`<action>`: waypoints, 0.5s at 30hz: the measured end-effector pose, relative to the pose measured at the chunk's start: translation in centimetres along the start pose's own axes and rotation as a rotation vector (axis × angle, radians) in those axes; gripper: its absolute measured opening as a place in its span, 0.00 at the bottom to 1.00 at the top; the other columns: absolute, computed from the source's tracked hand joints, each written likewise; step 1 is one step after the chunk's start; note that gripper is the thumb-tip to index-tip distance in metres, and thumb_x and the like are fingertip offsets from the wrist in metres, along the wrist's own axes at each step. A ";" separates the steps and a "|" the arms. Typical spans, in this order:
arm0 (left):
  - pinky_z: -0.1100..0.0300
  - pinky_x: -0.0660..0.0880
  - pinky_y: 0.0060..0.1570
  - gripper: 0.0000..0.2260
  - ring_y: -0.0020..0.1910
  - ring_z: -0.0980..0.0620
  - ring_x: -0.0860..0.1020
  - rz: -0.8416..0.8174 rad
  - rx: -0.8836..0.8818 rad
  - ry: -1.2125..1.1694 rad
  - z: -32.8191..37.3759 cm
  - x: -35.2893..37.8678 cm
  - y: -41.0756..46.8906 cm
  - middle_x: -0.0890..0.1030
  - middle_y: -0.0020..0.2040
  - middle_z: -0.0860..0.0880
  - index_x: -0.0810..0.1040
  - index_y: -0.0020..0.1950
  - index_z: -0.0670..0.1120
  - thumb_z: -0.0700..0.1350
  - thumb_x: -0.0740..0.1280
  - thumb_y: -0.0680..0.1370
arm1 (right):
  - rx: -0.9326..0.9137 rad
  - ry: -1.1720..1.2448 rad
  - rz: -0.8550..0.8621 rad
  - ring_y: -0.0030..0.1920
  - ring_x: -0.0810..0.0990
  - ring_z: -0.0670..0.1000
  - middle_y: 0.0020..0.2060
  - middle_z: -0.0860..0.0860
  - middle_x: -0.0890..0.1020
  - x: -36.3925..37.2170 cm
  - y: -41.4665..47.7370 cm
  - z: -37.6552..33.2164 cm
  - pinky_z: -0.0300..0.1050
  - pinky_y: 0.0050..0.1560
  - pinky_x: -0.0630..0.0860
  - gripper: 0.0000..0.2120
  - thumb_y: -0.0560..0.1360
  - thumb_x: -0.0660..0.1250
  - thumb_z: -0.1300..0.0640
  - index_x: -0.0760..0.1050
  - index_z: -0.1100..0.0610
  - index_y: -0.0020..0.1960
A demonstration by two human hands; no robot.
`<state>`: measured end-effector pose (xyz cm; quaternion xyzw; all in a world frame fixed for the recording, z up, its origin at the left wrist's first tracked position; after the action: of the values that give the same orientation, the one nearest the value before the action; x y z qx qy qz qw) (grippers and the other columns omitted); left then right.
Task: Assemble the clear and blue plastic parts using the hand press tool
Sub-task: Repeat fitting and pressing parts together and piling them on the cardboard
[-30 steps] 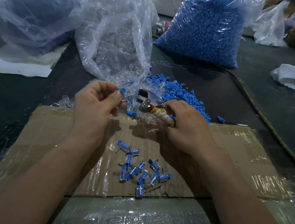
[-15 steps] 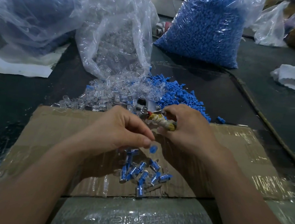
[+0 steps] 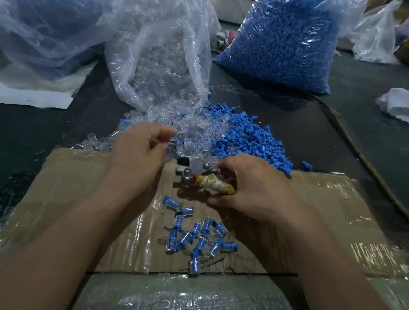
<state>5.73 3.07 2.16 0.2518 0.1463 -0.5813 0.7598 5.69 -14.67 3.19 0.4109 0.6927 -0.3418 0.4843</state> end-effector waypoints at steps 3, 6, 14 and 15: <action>0.62 0.61 0.60 0.17 0.60 0.55 0.69 -0.215 0.150 0.320 0.2 1.5 0.1 0.73 0.63 0.50 0.73 0.66 0.49 0.37 0.62 0.78 | -0.008 -0.013 -0.042 0.47 0.68 0.44 0.44 0.43 0.70 0.4 0.0 -0.2 0.41 0.46 0.65 0.26 0.63 0.71 0.37 0.71 0.48 0.56; 0.57 0.56 0.67 0.21 0.69 0.54 0.61 -0.353 0.202 0.428 0.3 2.0 -0.2 0.65 0.71 0.53 0.66 0.71 0.53 0.39 0.58 0.79 | 0.021 0.011 -0.087 0.49 0.67 0.45 0.46 0.44 0.67 0.6 -0.1 0.0 0.42 0.46 0.65 0.32 0.60 0.71 0.35 0.70 0.48 0.59; 0.63 0.62 0.53 0.14 0.57 0.53 0.70 -0.271 0.212 0.476 -0.1 1.8 0.3 0.74 0.58 0.49 0.75 0.63 0.48 0.43 0.63 0.78 | 0.075 -0.041 -0.154 0.51 0.65 0.46 0.50 0.45 0.67 1.1 0.0 0.2 0.43 0.46 0.63 0.40 0.56 0.66 0.28 0.66 0.47 0.61; 0.63 0.62 0.53 0.14 0.55 0.54 0.69 -0.265 0.206 0.477 -0.2 1.8 0.3 0.74 0.57 0.49 0.75 0.63 0.48 0.44 0.63 0.78 | 0.077 -0.041 -0.157 0.51 0.65 0.46 0.50 0.45 0.67 1.1 0.0 0.2 0.42 0.46 0.63 0.40 0.56 0.66 0.27 0.65 0.47 0.62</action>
<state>6.55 1.75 1.14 0.4361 0.2927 -0.6117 0.5916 5.56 -14.59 2.09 0.3663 0.6991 -0.4134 0.4540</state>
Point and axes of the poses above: each hand's wrist, its own y-axis towards the middle knuckle, its own x-axis out of the palm, z = x × y, the point moved 5 cm from there along y, towards the middle knuckle
